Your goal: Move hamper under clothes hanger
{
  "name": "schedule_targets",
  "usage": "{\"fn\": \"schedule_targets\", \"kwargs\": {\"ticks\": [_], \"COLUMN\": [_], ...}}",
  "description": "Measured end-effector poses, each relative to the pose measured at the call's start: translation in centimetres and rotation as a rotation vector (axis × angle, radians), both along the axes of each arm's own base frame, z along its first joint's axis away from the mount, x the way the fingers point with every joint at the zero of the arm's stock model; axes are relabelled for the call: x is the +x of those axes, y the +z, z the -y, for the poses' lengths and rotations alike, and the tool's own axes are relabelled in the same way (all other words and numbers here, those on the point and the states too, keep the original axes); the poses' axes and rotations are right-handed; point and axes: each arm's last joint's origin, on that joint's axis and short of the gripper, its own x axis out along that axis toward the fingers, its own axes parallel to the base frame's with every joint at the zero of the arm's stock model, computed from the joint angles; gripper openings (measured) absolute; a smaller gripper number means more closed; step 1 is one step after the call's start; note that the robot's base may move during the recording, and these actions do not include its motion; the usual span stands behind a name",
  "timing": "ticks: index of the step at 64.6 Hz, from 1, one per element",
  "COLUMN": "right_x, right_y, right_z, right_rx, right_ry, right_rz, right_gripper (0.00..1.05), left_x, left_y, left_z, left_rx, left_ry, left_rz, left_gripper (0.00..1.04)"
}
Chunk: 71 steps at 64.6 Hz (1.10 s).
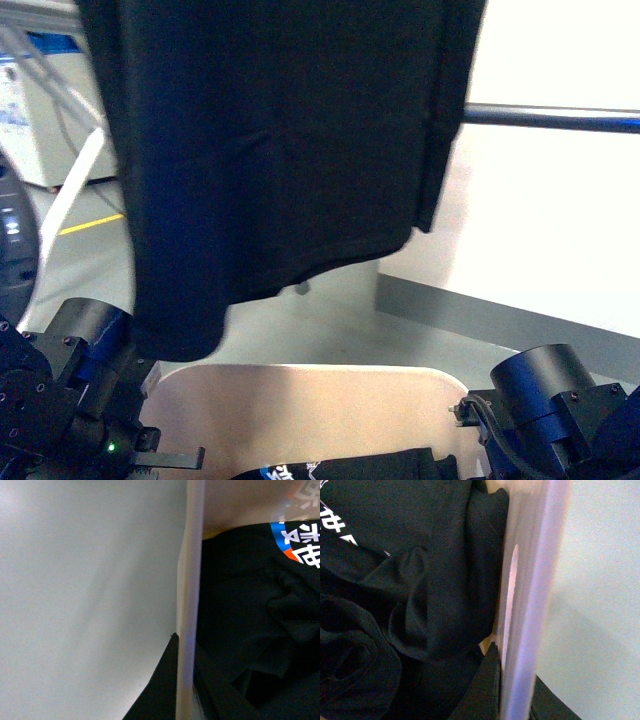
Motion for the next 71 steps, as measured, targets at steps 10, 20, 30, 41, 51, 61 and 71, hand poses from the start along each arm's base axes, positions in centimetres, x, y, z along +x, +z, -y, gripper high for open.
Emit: {"fn": "schedule_targets", "kwargs": {"ticks": [10,20,30,41,51,61,71], "right_x": [0.0,0.0,0.0,0.0,-0.2,-0.2,-0.1], "right_y": [0.0,0.0,-0.1,-0.1,-0.1,0.0,0.0], "right_z": [0.0,0.0,0.7,0.7,-0.2,-0.5,-0.1], "right_rx": [0.000,0.001,-0.012,-0.006,0.000,0.001,-0.002], "right_ry": [-0.001,0.000,-0.023,-0.020,0.006,0.013,0.001], "right_rz": [0.001,0.000,-0.003,-0.004,-0.005,-0.004,-0.003], "right_gripper": [0.05,0.05,0.05,0.05,0.05,0.05,0.05], "left_x": [0.0,0.0,-0.1,-0.1,0.1,0.0,0.0], "left_y": [0.0,0.0,0.0,0.0,0.0,0.0,0.0], "left_z": [0.0,0.0,0.9,0.8,-0.2,-0.4,0.0], "left_rx": [0.000,0.000,-0.010,-0.004,0.004,0.005,0.000], "left_ry": [0.000,0.000,-0.031,-0.022,0.007,0.014,0.000], "left_rz": [-0.001,-0.001,0.001,0.001,0.002,0.001,0.000], "left_gripper": [0.04,0.04,0.04,0.04,0.04,0.04,0.04]}}
